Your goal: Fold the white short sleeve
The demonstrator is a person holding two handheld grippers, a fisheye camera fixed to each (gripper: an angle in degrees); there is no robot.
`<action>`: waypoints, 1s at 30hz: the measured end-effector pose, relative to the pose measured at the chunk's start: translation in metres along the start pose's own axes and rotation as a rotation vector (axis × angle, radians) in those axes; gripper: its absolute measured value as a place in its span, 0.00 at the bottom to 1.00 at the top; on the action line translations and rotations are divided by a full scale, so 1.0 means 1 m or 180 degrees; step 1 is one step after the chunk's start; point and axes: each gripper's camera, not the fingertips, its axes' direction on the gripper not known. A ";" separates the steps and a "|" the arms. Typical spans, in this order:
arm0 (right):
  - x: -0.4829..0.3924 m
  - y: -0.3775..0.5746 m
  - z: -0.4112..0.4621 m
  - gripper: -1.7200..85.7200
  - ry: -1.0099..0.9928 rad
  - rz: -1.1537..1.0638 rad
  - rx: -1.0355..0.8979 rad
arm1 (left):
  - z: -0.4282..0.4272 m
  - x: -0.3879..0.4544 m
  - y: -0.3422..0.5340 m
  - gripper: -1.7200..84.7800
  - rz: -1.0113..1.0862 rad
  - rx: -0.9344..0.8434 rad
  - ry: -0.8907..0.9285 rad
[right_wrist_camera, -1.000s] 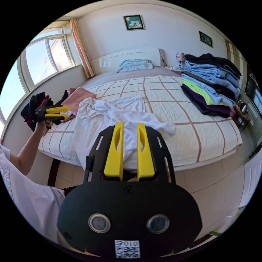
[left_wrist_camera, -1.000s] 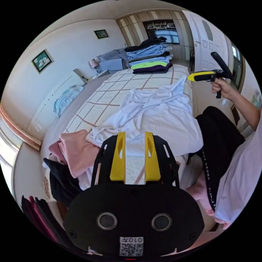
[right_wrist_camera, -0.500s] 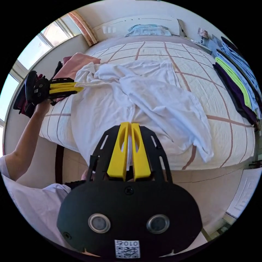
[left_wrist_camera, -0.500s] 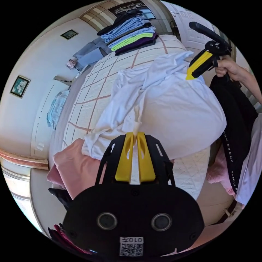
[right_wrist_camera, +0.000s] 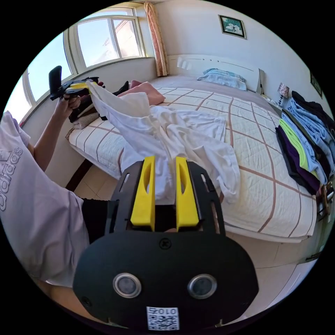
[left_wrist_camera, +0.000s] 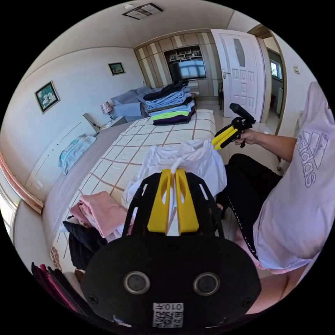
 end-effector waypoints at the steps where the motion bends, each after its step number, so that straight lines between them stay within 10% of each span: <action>1: -0.002 0.003 0.002 0.18 0.0014 -0.0017 0.0020 | 0.003 0.003 0.002 0.02 -0.0020 -0.0085 -0.0041; 10: 0.000 0.007 0.036 0.20 0.0158 -0.0353 0.0143 | -0.004 0.010 0.007 0.02 0.0100 -0.0091 -0.0241; 17: 0.032 -0.001 0.080 0.06 -0.1434 -0.0978 -0.0333 | -0.014 -0.002 0.014 0.02 -0.0055 0.0000 -0.0343; 22: 0.032 0.031 0.038 0.04 -0.0843 -0.0662 0.0182 | -0.006 -0.021 0.028 0.02 -0.0311 -0.0047 -0.0308; 26: 0.046 0.073 -0.081 0.04 -0.0627 -0.0458 0.1144 | 0.055 -0.044 0.031 0.02 -0.0135 -0.0521 0.0968; 30: 0.033 0.108 -0.086 0.04 0.0029 -0.0305 0.0535 | 0.131 -0.039 0.019 0.03 0.0058 -0.0482 0.1630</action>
